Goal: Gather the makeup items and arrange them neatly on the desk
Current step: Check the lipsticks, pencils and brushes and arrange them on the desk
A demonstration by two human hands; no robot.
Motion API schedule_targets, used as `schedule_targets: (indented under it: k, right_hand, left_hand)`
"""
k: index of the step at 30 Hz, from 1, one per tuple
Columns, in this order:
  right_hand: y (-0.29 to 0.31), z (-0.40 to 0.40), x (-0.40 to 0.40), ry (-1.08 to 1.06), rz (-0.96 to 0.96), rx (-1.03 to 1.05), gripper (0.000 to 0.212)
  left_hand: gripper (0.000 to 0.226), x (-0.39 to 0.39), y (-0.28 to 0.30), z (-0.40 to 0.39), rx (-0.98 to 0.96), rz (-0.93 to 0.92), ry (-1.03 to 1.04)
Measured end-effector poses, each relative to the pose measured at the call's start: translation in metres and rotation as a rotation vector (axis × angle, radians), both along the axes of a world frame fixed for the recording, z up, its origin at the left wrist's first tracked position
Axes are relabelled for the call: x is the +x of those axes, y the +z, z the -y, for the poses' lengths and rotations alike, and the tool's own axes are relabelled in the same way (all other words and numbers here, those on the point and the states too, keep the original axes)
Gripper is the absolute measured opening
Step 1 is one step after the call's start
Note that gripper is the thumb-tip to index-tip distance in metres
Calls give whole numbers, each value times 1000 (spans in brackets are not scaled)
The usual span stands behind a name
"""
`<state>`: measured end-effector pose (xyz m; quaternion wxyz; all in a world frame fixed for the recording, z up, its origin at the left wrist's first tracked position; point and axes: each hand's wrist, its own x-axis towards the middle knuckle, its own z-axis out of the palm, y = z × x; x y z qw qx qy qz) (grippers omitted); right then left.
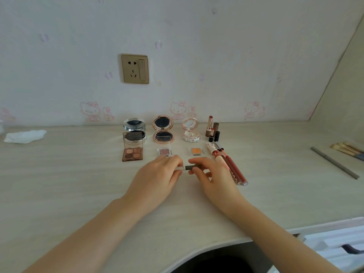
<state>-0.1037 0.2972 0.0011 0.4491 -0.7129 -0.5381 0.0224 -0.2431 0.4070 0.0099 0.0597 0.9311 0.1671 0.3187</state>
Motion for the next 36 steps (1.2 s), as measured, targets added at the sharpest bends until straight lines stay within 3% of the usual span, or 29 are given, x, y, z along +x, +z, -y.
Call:
schedule_targets:
  k: [3, 10, 29, 36]
  right_hand:
    - [-2, 1, -2, -23, 273, 37, 20]
    - [-8, -1, -7, -70, 591, 134, 14]
    - [-5, 4, -10, -51, 654, 82, 30]
    - [-5, 5, -10, -54, 662, 97, 33]
  left_hand:
    - [11, -1, 2, -4, 143, -25, 4]
    - [32, -4, 2, -4, 304, -142, 55]
    - [51, 0, -6, -10, 250, -112, 83]
    - [66, 0, -6, -16, 181, -204, 166]
